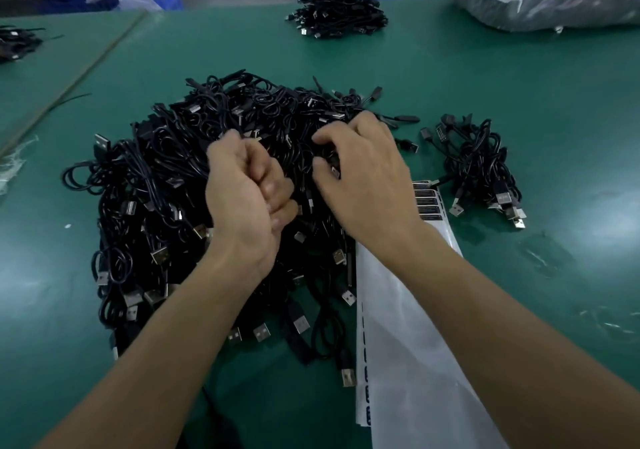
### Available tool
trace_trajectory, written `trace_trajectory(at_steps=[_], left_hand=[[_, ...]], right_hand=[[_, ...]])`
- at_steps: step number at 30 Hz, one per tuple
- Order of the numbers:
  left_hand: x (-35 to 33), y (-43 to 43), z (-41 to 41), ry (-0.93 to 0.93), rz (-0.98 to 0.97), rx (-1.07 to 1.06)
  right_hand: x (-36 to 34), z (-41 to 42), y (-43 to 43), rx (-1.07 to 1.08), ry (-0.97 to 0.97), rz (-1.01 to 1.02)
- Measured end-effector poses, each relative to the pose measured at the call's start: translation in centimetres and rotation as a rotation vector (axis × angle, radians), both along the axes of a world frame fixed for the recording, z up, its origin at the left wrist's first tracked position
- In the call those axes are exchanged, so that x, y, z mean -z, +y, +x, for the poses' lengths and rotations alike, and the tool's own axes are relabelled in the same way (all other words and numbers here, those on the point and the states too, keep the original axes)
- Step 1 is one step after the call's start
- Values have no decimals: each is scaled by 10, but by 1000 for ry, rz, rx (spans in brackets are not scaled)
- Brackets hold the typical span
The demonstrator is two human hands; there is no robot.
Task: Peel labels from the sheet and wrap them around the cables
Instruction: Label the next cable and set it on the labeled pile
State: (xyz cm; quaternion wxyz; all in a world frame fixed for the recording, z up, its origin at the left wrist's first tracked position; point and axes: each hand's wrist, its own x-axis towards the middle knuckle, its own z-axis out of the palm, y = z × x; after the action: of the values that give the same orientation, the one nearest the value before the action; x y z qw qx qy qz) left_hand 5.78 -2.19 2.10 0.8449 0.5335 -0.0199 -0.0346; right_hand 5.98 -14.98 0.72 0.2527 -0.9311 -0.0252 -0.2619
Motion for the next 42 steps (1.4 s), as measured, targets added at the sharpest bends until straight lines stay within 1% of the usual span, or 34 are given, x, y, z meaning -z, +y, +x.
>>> trace_trajectory(at_steps=[1, 3, 4, 6, 8, 11, 13, 18, 21, 24, 29, 32, 34, 35, 38, 42], left_hand=[[3, -1, -2, -40, 82, -5], [10, -7, -10, -159, 243, -12], [13, -10, -14, -217, 288, -11], [18, -14, -21, -259, 319, -9], [21, -14, -21, -240, 316, -22], [22, -13, -19, -182, 279, -55], [22, -14, -18, -153, 260, -60], [21, -12, -16, -80, 194, -91], [21, -12, -14, -67, 171, -101], [22, -11, -14, -63, 149, -105], [23, -10, -11, -58, 53, -69], [21, -11, -12, -74, 19, -23], [19, -12, -11, -64, -2, 2], [18, -11, -10, -55, -7, 9], [14, -9, -9, -20, -22, 56], [11, -9, -12, -11, 10, 70]], right_hand=[[-2, 4, 4, -20, 1, 20], [-7, 14, 7, -196, 119, 120], [-10, 18, 6, -297, 197, 156], [-15, 26, 0, -407, 292, 122], [-19, 33, -4, -417, 329, 118], [-27, 44, 3, -420, 374, 202], [-28, 50, 13, -379, 411, 211], [-23, 57, 34, -244, 458, 343], [-22, 56, 34, -227, 481, 421], [-24, 46, 28, -290, 544, 458], [-35, 16, 8, -369, 551, 689], [-36, -14, -16, -544, 631, 754], [-31, -38, -34, -671, 704, 755], [-29, -49, -43, -701, 742, 742], [-18, -69, -62, -688, 845, 771], [-5, -77, -57, -630, 858, 971]])
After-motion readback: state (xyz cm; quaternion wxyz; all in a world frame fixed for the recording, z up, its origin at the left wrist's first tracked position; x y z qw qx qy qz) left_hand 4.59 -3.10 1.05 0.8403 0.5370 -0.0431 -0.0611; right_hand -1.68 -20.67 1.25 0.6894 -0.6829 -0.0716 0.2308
